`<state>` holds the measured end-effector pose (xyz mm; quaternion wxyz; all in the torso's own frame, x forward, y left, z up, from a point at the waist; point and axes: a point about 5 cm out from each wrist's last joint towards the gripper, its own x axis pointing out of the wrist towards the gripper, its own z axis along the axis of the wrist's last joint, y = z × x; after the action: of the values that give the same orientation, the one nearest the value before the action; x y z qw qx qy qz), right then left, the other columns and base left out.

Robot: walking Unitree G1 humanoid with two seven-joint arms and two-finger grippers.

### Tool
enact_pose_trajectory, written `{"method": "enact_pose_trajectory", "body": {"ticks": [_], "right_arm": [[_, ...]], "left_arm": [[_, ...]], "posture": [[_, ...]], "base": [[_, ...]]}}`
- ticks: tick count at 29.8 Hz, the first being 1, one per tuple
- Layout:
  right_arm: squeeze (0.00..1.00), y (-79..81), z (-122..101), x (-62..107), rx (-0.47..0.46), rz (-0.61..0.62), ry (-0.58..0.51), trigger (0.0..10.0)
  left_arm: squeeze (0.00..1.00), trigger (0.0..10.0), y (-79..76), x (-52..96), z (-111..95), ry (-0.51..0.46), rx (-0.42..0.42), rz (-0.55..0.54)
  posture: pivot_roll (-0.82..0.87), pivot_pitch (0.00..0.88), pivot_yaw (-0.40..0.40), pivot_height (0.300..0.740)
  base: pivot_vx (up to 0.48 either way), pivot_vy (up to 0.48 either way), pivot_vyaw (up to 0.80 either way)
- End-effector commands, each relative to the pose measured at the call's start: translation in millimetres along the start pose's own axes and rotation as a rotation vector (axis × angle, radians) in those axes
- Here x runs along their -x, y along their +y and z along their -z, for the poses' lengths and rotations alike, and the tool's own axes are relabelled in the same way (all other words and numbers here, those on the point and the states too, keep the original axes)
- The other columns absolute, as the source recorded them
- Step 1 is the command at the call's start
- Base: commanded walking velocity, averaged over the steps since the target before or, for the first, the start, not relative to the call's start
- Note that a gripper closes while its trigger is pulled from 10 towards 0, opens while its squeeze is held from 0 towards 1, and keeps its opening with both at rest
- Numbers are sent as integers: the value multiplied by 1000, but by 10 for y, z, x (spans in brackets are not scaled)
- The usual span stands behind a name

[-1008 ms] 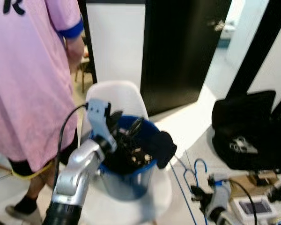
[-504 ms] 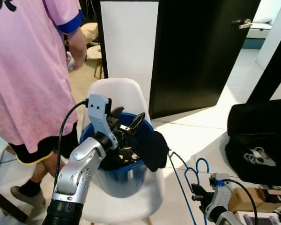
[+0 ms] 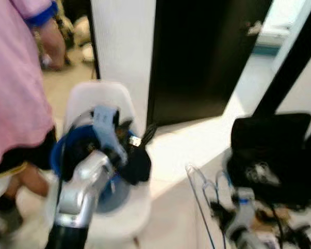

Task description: Hang hanger

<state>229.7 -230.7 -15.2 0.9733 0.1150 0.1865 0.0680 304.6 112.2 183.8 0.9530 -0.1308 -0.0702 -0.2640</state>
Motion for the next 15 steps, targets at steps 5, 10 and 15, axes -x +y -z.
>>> {"method": "enact_pose_trajectory", "body": {"ticks": [5,10,15], "right_arm": [[0,-1,-7,19,-6,4,-2,10000],[0,5,-9,23,-9,3,0,10000],[0,7,-10,27,-10,2,2,10000]], "left_arm": [[0,10000,204,55,5,28,-58,-115],[0,10000,466,158,24,89,-152,-261],[0,10000,642,252,107,168,-200,-381]], "posture": [[-26,43,-54,740],[-24,46,-54,740],[-26,51,-52,740]], "base": [[0,0,0],[0,0,0],[0,0,0]]}}
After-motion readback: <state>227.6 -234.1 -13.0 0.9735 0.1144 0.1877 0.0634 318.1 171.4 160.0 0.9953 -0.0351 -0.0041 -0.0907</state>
